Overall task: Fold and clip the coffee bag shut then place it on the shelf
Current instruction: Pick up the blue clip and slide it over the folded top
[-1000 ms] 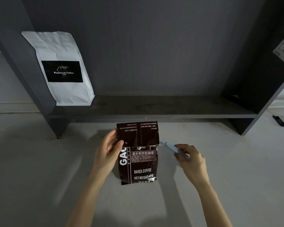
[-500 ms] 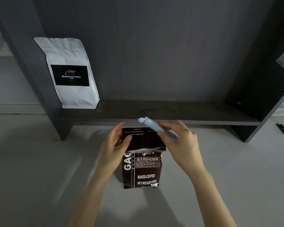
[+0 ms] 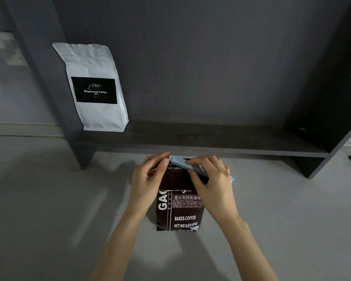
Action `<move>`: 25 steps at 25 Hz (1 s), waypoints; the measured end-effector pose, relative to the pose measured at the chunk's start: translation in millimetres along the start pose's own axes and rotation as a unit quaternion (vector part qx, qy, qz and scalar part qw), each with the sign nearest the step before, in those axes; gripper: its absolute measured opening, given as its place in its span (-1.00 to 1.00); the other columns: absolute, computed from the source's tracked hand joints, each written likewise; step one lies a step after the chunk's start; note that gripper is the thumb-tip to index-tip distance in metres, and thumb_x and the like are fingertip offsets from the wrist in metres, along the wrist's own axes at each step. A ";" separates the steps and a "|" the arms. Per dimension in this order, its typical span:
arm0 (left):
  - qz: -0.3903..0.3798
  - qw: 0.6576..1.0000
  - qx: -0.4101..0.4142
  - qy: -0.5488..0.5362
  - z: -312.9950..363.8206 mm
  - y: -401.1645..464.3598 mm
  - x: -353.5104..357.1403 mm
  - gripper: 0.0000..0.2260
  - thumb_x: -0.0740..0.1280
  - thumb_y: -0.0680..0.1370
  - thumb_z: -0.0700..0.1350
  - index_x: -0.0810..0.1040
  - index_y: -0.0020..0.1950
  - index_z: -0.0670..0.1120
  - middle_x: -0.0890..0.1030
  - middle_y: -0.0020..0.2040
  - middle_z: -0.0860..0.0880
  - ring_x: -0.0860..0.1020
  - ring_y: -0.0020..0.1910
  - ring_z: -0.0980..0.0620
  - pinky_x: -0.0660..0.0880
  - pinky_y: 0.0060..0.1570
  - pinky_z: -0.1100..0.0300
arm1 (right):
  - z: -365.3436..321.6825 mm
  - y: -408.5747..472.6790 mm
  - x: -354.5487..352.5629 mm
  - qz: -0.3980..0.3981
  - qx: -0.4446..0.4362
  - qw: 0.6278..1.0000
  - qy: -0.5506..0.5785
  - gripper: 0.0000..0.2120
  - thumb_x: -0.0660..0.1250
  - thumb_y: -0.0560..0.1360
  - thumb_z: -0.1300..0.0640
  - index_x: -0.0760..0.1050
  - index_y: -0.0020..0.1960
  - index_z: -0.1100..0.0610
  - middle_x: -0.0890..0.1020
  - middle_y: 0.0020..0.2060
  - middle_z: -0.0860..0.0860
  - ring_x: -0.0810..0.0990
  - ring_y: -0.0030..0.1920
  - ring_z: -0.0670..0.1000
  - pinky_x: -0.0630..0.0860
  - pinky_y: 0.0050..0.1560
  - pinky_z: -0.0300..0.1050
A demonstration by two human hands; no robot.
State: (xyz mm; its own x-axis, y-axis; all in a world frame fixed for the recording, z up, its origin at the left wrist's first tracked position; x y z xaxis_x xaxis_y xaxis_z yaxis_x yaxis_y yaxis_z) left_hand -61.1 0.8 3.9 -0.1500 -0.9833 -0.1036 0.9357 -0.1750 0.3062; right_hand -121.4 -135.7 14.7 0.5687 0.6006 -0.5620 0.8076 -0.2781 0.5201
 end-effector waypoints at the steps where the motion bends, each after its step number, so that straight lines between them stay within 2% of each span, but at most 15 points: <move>1: 0.009 1.000 -0.002 0.001 -0.5 0.2 -0.3 -0.85 0.27 0.49 -0.16 0.60 -0.06 0.04 0.59 -0.07 0.13 0.54 -0.09 0.36 0.43 -0.10 0.52 | 0.5 -0.3 1.2 0.002 -0.001 1.000 0.000 -0.84 0.28 0.39 0.14 0.54 -0.04 0.03 0.59 -0.11 -0.01 0.49 -0.07 -0.03 0.18 0.04 -0.34; 3: 0.023 1.000 0.003 0.011 -1.0 -0.1 0.5 -0.84 0.28 0.48 -0.15 0.59 -0.14 0.11 0.60 -0.09 0.13 0.55 -0.10 0.34 0.42 -0.10 0.52 | 2.1 -0.8 3.2 0.009 -0.014 1.000 -0.025 -0.82 0.29 0.38 0.13 0.52 -0.03 0.00 0.58 -0.10 -0.02 0.43 -0.07 -0.10 0.18 0.01 -0.33; 5: 0.033 0.999 0.006 0.025 -0.5 -0.8 1.0 -0.83 0.29 0.48 -0.13 0.57 -0.19 0.15 0.59 -0.11 0.14 0.54 -0.10 0.34 0.41 -0.11 0.52 | 3.0 -0.8 5.9 0.027 -0.026 0.998 -0.057 -0.80 0.33 0.35 0.13 0.51 -0.03 -0.03 0.58 -0.11 -0.02 0.36 -0.09 -0.12 0.22 -0.07 -0.25; 7: 0.036 0.999 0.004 0.035 -0.2 -1.2 2.2 -0.86 0.28 0.48 -0.13 0.60 -0.18 0.08 0.58 -0.12 0.15 0.53 -0.12 0.36 0.40 -0.12 0.53 | 4.0 -1.2 6.6 0.040 -0.025 0.997 -0.064 -0.82 0.32 0.37 0.12 0.52 -0.04 -0.02 0.59 -0.13 -0.02 0.35 -0.10 -0.12 0.23 -0.10 -0.14; 10: 0.048 0.998 -0.004 0.039 -0.3 -0.8 1.2 -0.86 0.28 0.49 -0.13 0.63 -0.13 -0.09 0.58 -0.13 0.16 0.52 -0.15 0.40 0.39 -0.13 0.55 | 3.9 -4.8 6.9 0.047 -0.051 0.995 -0.078 -0.84 0.23 0.42 0.05 0.51 -0.02 -0.02 0.60 -0.13 -0.05 0.37 -0.10 -0.12 0.19 -0.07 -0.24; 15: 0.051 0.997 -0.049 -0.007 1.6 -1.4 3.7 -0.89 0.29 0.48 -0.12 0.61 -0.18 -0.02 0.59 -0.13 0.14 0.53 -0.18 0.41 0.40 -0.14 0.55 | 3.8 -6.4 5.7 0.063 -0.070 0.991 -0.098 -0.88 0.22 0.45 0.06 0.46 -0.03 -0.02 0.63 -0.10 -0.08 0.40 -0.08 -0.13 0.11 -0.05 -0.26; 17: 0.055 0.994 -0.083 -0.036 -0.4 0.7 2.6 -0.87 0.29 0.48 -0.10 0.63 -0.13 -0.07 0.62 -0.11 0.06 0.56 -0.15 0.31 0.45 -0.08 0.46 | 1.3 -8.8 4.9 0.052 -0.090 0.992 -0.079 -0.90 0.21 0.46 0.07 0.44 -0.03 -0.03 0.63 -0.08 -0.11 0.42 -0.06 -0.17 0.13 -0.01 -0.25; 19: 0.064 0.990 -0.113 -0.062 -0.3 1.4 1.2 -0.88 0.29 0.48 -0.09 0.63 -0.12 -0.05 0.64 -0.08 0.00 0.58 -0.10 0.19 0.48 -0.04 0.36 | -0.3 -13.0 4.7 0.038 -0.115 0.991 -0.052 -0.89 0.21 0.47 0.08 0.43 -0.01 -0.03 0.62 -0.06 -0.11 0.43 -0.03 -0.18 0.14 0.06 -0.25; 22: 0.044 0.994 -0.093 -0.047 4.6 -0.5 7.9 -0.90 0.30 0.47 -0.10 0.62 -0.17 0.03 0.63 -0.11 0.07 0.56 -0.17 0.32 0.44 -0.09 0.51 | 7.2 -10.0 -2.0 0.057 -0.091 0.993 -0.046 -0.87 0.23 0.45 0.05 0.45 -0.01 -0.06 0.61 -0.07 -0.12 0.41 -0.02 -0.16 0.07 0.16 -0.38; 25: 0.055 0.993 -0.100 -0.041 5.1 -1.5 5.5 -0.90 0.30 0.47 -0.08 0.61 -0.17 0.06 0.64 -0.10 0.07 0.56 -0.13 0.28 0.45 -0.07 0.46 | 13.9 -8.7 -3.4 0.044 -0.089 0.994 -0.053 -0.83 0.24 0.43 0.00 0.46 0.01 -0.13 0.52 -0.03 -0.18 0.39 0.02 -0.17 0.03 0.19 -0.42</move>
State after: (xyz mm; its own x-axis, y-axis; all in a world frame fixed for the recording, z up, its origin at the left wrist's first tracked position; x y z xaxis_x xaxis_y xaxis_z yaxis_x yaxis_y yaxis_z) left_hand -65.0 -4.5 7.6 -0.0609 -0.9981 0.0001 0.9914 -0.0605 0.1162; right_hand -128.2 -145.7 3.1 0.6573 0.4947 -0.5685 0.7186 -0.1841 0.6706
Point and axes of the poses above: each hand's wrist, its own y-axis towards the middle knuckle, its own x-axis out of the palm, z = x × y, the point moved 2 cm from there along y, towards the middle knuckle
